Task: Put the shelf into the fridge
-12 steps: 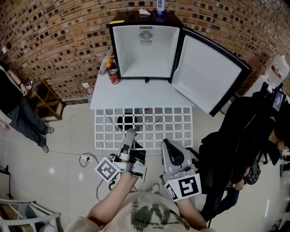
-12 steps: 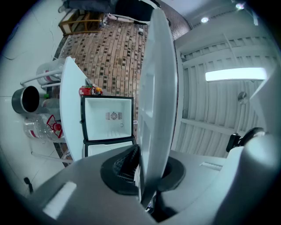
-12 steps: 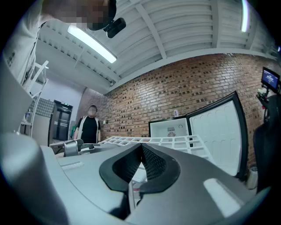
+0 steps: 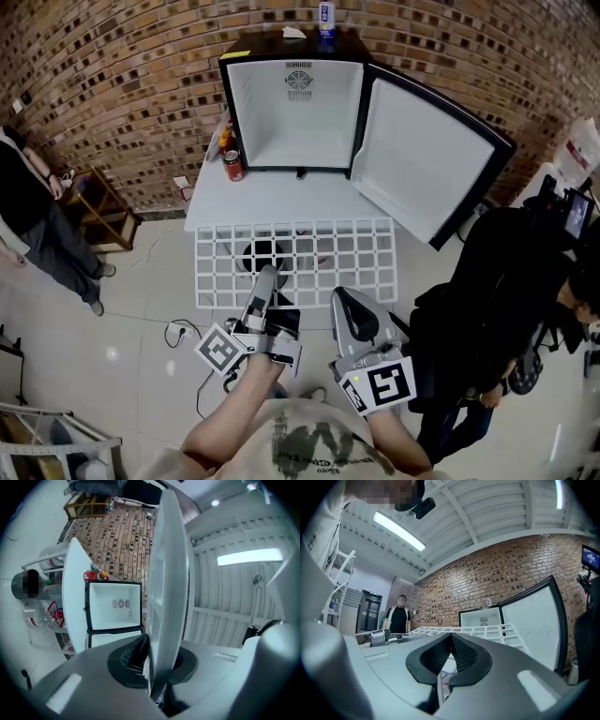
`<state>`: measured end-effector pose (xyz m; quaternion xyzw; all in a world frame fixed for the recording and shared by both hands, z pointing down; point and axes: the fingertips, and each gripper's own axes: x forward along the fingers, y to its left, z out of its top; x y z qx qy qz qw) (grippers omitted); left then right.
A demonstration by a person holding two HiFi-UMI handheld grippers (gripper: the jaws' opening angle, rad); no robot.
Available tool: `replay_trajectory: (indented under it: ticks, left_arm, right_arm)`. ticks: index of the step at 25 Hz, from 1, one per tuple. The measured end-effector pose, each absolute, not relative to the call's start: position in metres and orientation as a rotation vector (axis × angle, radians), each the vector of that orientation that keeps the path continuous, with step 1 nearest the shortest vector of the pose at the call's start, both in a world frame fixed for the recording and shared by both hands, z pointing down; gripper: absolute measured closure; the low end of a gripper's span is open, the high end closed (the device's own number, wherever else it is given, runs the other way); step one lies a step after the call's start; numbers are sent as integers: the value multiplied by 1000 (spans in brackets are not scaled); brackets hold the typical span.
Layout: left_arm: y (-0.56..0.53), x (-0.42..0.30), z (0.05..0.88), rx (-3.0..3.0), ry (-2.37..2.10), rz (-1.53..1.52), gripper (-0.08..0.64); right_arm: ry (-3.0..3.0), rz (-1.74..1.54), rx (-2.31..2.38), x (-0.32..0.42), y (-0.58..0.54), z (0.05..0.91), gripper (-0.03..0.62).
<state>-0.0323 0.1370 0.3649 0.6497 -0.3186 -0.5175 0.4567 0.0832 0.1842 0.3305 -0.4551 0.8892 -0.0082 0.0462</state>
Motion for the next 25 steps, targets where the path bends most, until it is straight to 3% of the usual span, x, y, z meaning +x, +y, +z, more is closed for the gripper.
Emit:
replay_trajectory:
  ticks: [25]
  left_arm:
    - [13, -33, 381, 1590, -777, -1268, 532]
  right_arm:
    - [2732, -52, -1423, 84, 68, 352, 592]
